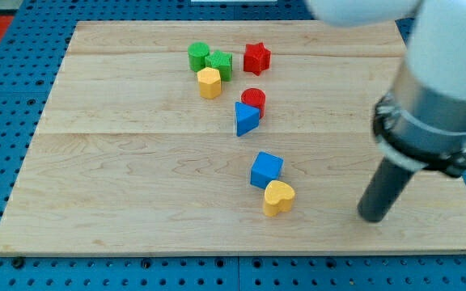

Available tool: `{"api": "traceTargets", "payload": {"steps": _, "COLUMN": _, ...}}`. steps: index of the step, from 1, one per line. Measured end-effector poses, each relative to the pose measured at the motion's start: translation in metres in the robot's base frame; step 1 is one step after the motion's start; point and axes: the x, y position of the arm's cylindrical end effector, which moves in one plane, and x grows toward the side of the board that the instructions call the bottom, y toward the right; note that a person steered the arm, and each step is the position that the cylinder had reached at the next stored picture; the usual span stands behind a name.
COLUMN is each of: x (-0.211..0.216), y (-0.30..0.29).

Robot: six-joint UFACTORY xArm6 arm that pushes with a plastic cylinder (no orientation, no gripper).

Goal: Place the blue cube at the bottom center of the board

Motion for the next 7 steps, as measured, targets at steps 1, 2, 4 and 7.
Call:
{"api": "traceTargets", "payload": {"steps": 1, "x": -0.032, "y": -0.039}}
{"api": "traceTargets", "payload": {"steps": 2, "x": -0.054, "y": -0.106}}
{"api": "traceTargets", "payload": {"steps": 4, "x": -0.075, "y": -0.182}}
{"api": "traceTargets", "payload": {"steps": 7, "x": -0.046, "y": -0.251}}
